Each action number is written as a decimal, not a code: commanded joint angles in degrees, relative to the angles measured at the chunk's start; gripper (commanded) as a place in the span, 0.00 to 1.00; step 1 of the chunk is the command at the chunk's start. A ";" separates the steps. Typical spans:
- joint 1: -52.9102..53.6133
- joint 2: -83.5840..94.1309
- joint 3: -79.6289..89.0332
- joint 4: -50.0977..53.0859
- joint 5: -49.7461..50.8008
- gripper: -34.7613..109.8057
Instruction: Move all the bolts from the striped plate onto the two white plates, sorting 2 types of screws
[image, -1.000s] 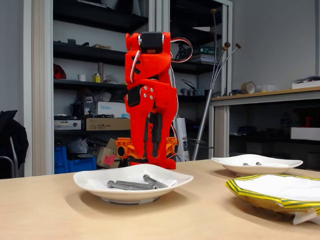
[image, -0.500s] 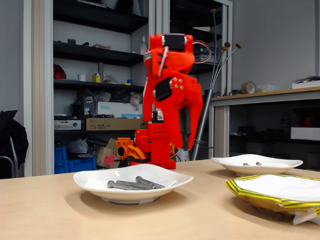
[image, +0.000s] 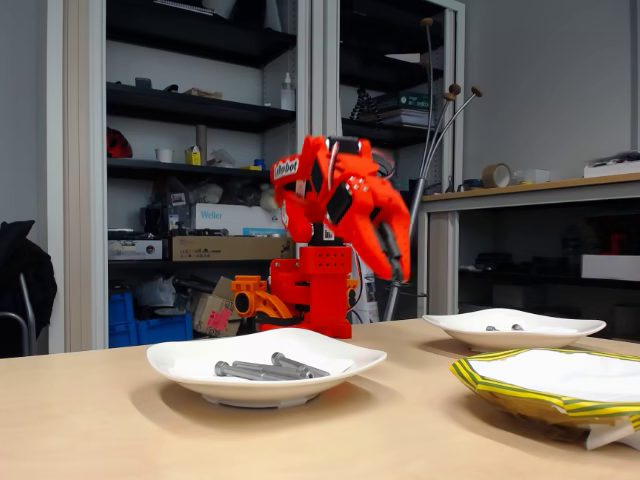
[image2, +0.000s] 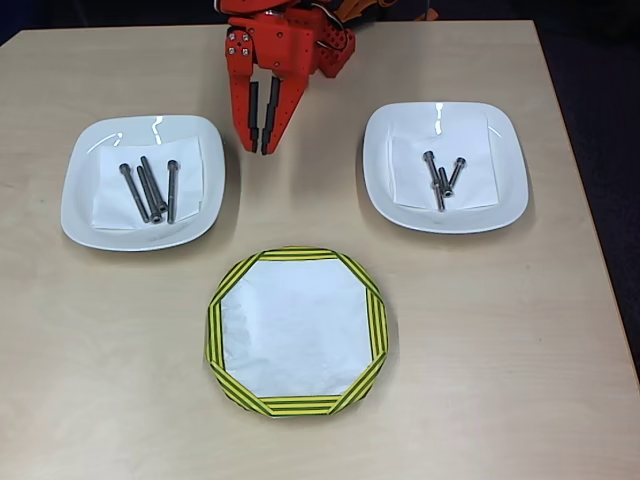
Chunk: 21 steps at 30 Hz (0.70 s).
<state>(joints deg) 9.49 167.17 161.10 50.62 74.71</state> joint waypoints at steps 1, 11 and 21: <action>-0.35 17.05 7.56 5.27 2.55 0.24; -1.14 23.12 10.37 16.17 7.56 0.24; -0.88 23.03 13.10 21.45 1.49 0.24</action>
<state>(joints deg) 7.91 190.28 172.79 71.37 76.11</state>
